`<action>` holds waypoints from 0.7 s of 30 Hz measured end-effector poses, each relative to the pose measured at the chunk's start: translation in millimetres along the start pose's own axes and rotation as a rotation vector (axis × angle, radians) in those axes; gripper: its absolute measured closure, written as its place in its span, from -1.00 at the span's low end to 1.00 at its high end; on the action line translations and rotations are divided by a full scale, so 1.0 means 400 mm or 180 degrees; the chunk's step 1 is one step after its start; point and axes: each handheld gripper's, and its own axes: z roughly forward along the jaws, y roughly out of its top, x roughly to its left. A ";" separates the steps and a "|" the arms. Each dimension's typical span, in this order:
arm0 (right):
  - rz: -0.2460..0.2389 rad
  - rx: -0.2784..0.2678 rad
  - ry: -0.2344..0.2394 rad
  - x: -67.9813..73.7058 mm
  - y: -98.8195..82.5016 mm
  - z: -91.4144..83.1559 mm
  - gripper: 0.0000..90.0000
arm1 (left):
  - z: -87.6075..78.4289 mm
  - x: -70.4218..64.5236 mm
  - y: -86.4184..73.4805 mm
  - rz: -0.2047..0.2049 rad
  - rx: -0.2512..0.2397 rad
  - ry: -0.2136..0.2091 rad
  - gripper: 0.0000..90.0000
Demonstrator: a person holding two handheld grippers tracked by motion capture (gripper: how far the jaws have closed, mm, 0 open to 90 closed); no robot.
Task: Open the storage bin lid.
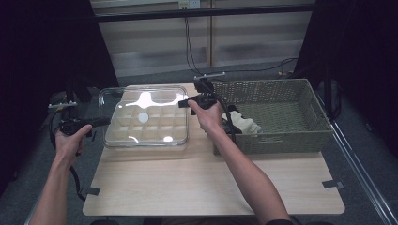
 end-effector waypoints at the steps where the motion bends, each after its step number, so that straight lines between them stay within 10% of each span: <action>1: -0.0013 -0.0010 -0.0001 0.001 -0.001 -0.005 0.47 | -0.001 -0.005 0.001 0.0029 0.0000 0.0011 0.35; 21: -0.0058 -0.0083 0.0069 0.017 -0.034 -0.052 0.47 | -0.035 -0.054 -0.009 0.0181 -0.0026 0.0056 0.40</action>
